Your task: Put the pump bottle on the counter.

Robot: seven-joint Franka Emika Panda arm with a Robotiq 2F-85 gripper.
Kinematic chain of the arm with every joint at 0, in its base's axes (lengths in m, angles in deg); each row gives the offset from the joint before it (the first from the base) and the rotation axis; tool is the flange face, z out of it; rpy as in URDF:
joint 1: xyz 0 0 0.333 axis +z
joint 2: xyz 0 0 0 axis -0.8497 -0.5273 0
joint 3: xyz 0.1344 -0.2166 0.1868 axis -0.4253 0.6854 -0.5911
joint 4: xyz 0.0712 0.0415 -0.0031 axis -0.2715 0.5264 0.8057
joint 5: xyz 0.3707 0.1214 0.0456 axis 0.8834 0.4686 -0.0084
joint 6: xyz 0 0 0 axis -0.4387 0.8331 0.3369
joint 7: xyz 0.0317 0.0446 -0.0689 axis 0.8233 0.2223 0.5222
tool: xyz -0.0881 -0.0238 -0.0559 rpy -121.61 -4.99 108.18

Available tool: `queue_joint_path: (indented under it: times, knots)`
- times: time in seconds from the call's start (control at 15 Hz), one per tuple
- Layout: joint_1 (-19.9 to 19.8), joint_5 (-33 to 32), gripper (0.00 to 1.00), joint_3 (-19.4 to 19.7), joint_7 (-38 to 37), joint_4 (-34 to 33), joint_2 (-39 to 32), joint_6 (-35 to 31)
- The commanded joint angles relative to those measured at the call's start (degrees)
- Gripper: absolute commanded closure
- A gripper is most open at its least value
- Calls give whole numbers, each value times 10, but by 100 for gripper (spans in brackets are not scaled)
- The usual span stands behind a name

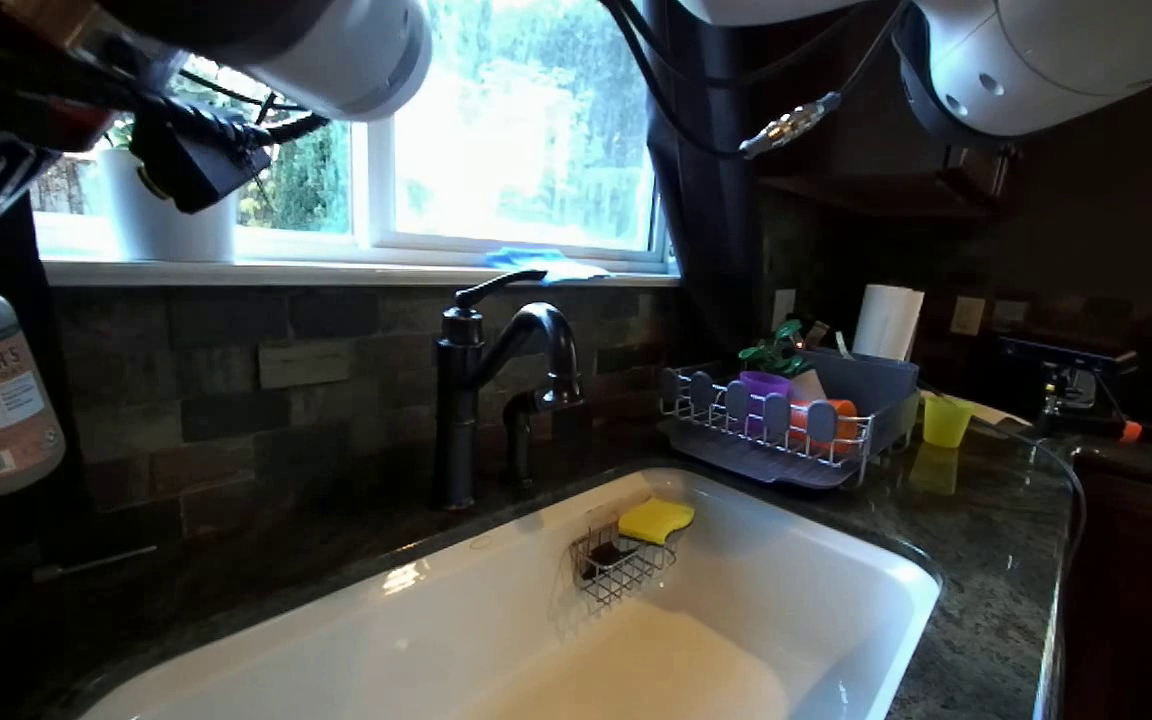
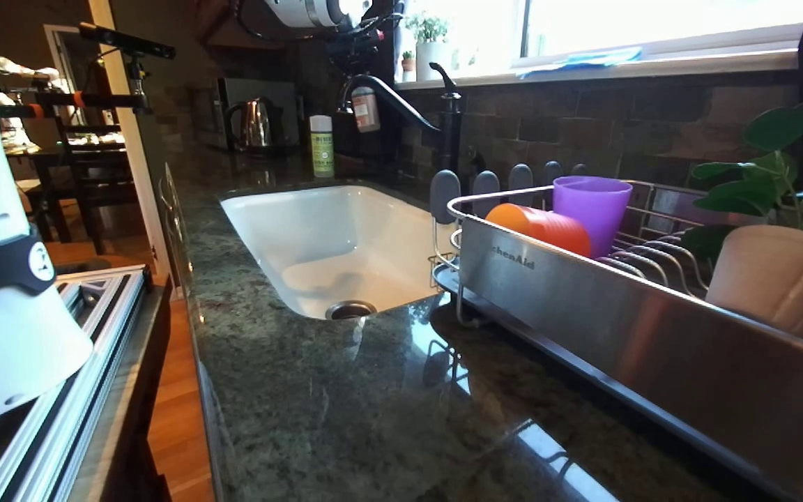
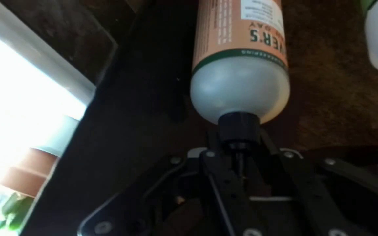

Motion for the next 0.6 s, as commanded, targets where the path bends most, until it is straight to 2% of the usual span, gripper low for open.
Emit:
queue_joint_path:
  times: [0.0, 0.4, 0.53]
  knots:
    - [29, -38, 92, 67, -106, 67, 30, -83]
    - [56, -20, 92, 117, -211, 129, 25, -256]
    - [65, -15, 92, 132, -237, 149, 28, -294]
